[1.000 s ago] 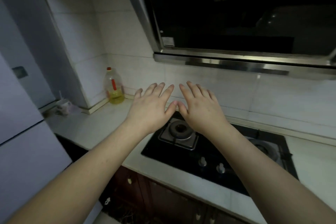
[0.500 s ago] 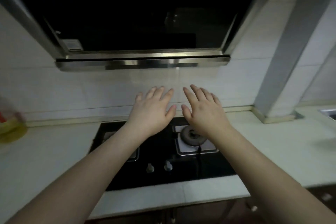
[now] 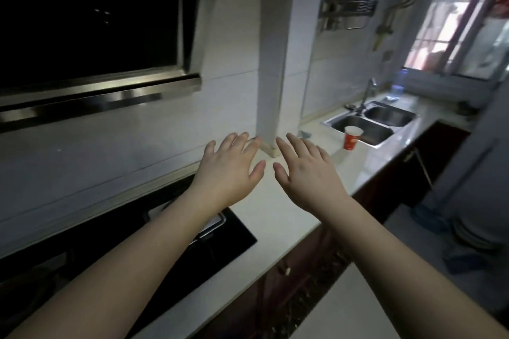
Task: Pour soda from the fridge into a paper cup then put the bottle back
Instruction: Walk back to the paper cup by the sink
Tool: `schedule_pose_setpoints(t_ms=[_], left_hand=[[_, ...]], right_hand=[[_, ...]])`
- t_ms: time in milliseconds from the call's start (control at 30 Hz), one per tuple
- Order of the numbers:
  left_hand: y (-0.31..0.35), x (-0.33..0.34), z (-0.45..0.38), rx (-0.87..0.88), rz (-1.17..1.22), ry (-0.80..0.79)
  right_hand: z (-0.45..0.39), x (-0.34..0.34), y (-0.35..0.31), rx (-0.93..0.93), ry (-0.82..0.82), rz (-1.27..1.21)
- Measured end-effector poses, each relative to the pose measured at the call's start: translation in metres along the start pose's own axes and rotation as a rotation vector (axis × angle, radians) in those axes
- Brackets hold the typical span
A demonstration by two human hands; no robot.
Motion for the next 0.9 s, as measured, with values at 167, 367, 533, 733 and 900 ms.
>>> schedule_pose_setpoints(t_ms=[167, 367, 533, 733, 900], left_hand=[[0.078, 0.02, -0.051, 0.121, 0.045, 0.009], [0.166, 0.044, -0.103, 0.214, 0.07, 0.002], [0.214, 0.063, -0.135, 0.252, 0.09, -0.02], [0.253, 0.087, -0.167, 0.29, 0.099, -0.023], [0.279, 0.118, -0.199, 0.333, 0.116, -0.06]], right_hand=[[0.005, -0.005, 0.086, 0.106, 0.007, 0.05], [0.006, -0.013, 0.184, 0.208, 0.055, 0.064], [0.006, -0.011, 0.24, 0.239, 0.043, 0.079], [0.004, 0.001, 0.289, 0.272, 0.021, 0.076], [-0.004, 0.018, 0.327, 0.328, 0.006, 0.06]])
Point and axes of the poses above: each hand's wrist, its own z-axis away from the middle knuckle, its own x-axis out of the palm, y = z × x, the point moved 3 cm from there along -z, towards the middle knuckle, and after that the axes turned 5 degrees about y, right-handed, at the moved point
